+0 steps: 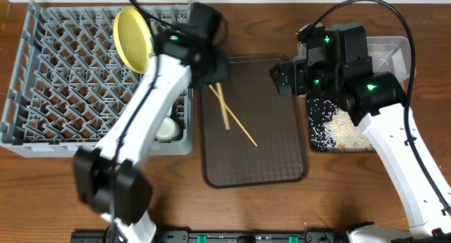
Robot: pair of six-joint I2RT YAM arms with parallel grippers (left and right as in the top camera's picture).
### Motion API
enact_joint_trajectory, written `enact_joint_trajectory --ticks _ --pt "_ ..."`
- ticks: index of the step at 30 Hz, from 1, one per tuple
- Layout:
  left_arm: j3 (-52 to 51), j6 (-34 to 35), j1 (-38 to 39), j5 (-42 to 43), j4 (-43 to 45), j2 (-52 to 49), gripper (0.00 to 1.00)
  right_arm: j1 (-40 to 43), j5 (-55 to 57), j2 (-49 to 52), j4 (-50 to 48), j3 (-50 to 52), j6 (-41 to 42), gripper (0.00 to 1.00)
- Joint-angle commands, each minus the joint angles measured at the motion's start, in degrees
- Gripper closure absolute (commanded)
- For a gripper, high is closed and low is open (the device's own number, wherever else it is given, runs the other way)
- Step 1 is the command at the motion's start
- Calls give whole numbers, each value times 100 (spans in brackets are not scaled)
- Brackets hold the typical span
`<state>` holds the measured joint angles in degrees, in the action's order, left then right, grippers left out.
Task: Sort waste into correct bins and load items into the dishwasher
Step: 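Lift the chopstick and carry it left to the rack, then lower the chopstick into the rack beside the bowls and release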
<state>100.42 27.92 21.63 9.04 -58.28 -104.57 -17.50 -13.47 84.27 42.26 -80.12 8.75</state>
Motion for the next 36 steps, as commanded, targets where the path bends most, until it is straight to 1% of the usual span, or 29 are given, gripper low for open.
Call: enact_joint_trajectory --ticks 1,4,6,8,10,20,27,36 --pt "118 -1019 -173 -1040 -278 490 92 -20 -7 39 2 -74 61 1" --pt "118 -1447 -332 -2269 -614 748 92 -20 -7 39 2 -74 61 1" --pt "118 -1906 -439 -2752 -817 807 92 -20 -7 39 2 -74 61 1" --pt "111 -2247 -575 -2973 -975 800 92 -20 -7 39 2 -74 61 1" --pt "39 -2540 -754 -2968 -1005 791 92 -20 -4 39 2 -74 61 1" --pt "-271 -2647 -1589 -2962 -927 422 93 -20 -4 39 2 -74 61 1" --pt "-271 -2645 -1668 -2911 -588 -55 93 -20 -7 39 2 -74 61 1" --pt "-271 -2647 -1685 -2907 -570 -577 93 -20 -4 39 2 -74 61 1"
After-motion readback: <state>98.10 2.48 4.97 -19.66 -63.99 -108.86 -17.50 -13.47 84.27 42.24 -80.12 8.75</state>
